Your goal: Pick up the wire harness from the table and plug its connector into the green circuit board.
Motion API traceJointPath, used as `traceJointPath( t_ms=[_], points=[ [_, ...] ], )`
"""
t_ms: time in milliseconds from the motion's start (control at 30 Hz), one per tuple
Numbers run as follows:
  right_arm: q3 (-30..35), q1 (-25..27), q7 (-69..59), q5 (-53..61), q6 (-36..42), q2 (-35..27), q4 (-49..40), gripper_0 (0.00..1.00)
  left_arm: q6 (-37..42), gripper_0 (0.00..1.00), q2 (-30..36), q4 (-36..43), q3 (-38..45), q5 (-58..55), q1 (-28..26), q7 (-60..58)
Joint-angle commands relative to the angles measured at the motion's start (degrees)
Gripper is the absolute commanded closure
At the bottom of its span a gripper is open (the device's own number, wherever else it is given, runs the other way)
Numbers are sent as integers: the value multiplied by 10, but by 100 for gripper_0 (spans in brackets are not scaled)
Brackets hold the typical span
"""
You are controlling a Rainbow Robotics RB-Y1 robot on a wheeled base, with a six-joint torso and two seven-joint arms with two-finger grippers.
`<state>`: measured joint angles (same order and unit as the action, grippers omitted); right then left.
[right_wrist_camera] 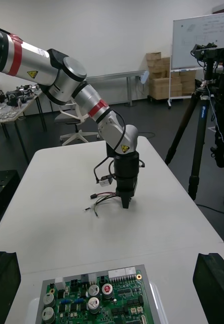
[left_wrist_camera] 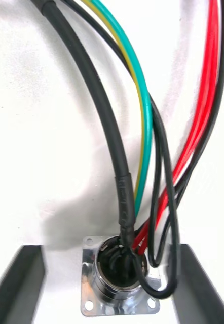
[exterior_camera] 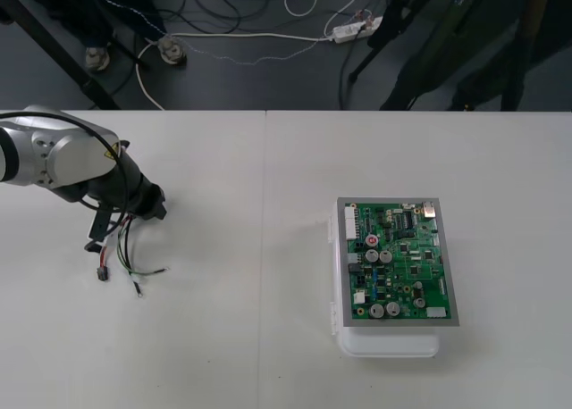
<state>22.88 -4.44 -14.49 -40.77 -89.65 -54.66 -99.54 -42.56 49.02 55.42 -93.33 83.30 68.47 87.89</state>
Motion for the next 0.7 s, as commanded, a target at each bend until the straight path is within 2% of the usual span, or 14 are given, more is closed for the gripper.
traceJointPath(
  t_ms=[33, 133, 233, 300, 700],
  points=[
    [-6, -11, -35, -2, -4, -26, 1, 0, 22, 41, -13, -7, -12, 2, -4, 40],
    [-6, -11, -35, -2, -4, -26, 1, 0, 25, 49, -15, -7, -15, 2, -4, 40],
    [-6, -11, -35, -2, -4, -26, 1, 0, 32, 90, -15, -7, -19, 2, -4, 40],
    [-6, -11, -35, -2, -4, -26, 1, 0, 35, 100, -15, -7, -20, 2, -4, 40],
    [-6, -11, -35, -2, -4, -26, 1, 0, 36, 100, -15, -23, -18, -8, -4, 37]
  ],
)
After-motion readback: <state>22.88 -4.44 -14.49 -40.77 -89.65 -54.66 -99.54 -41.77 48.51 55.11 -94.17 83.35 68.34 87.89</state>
